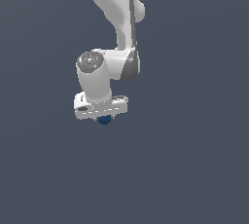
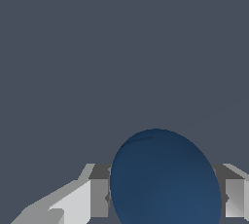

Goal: Pick up the object and move it to a goal position.

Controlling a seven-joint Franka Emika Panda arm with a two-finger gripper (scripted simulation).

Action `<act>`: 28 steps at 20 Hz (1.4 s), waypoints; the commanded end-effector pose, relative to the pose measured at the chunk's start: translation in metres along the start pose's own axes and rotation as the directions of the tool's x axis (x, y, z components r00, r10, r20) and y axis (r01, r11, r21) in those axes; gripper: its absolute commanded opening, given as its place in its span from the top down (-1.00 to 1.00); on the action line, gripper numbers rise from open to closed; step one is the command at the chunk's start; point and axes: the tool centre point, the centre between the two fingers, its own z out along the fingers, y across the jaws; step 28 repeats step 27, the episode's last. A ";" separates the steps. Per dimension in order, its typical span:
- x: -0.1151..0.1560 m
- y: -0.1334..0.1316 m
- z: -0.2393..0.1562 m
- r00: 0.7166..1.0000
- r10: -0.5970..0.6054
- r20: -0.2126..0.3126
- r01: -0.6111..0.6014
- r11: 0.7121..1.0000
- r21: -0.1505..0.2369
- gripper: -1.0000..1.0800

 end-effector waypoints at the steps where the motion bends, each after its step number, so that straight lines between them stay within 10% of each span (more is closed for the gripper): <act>1: 0.000 0.025 -0.020 1.000 -0.001 -0.001 0.001 1.000 0.000 1.00; 13: 0.005 0.126 -0.096 1.000 -0.001 0.000 0.001 1.000 0.000 1.00; 28: 0.010 0.156 -0.118 1.000 -0.001 0.000 0.001 1.000 -0.001 1.00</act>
